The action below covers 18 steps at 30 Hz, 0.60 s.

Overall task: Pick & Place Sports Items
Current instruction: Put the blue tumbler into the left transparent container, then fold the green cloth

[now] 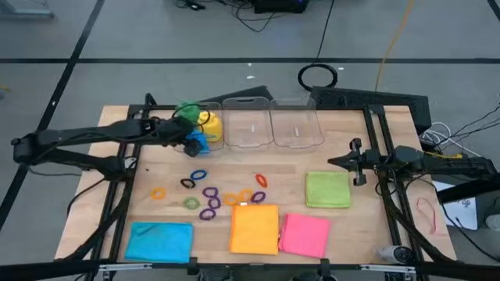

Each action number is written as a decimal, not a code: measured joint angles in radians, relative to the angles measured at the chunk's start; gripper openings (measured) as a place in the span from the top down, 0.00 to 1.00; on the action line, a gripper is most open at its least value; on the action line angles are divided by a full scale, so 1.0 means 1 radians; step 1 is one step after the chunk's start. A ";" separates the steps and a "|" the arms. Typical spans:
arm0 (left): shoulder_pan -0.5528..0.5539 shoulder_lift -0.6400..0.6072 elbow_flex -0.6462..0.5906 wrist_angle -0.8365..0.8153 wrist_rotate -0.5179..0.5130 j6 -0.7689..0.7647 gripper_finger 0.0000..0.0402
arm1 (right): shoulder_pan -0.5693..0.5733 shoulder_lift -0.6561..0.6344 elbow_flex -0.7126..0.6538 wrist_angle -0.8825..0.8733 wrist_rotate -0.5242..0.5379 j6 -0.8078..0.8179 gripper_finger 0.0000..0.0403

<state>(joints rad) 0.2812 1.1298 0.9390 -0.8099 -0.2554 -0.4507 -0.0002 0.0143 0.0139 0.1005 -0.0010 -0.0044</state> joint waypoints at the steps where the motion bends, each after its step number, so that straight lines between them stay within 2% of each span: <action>1: 0.000 -0.005 0.000 0.003 0.000 0.000 0.26 | 0.000 0.000 0.000 0.000 0.000 0.000 1.00; 11: 0.001 -0.088 0.002 0.039 -0.008 0.004 0.26 | 0.000 0.000 0.000 0.000 0.000 0.000 1.00; 18: 0.001 -0.190 0.002 0.072 -0.035 0.032 0.26 | 0.000 0.000 0.000 0.000 0.000 0.000 1.00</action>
<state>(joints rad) 0.2817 0.9395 0.9413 -0.7383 -0.2901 -0.4190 -0.0002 0.0143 0.0135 0.1002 -0.0010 -0.0047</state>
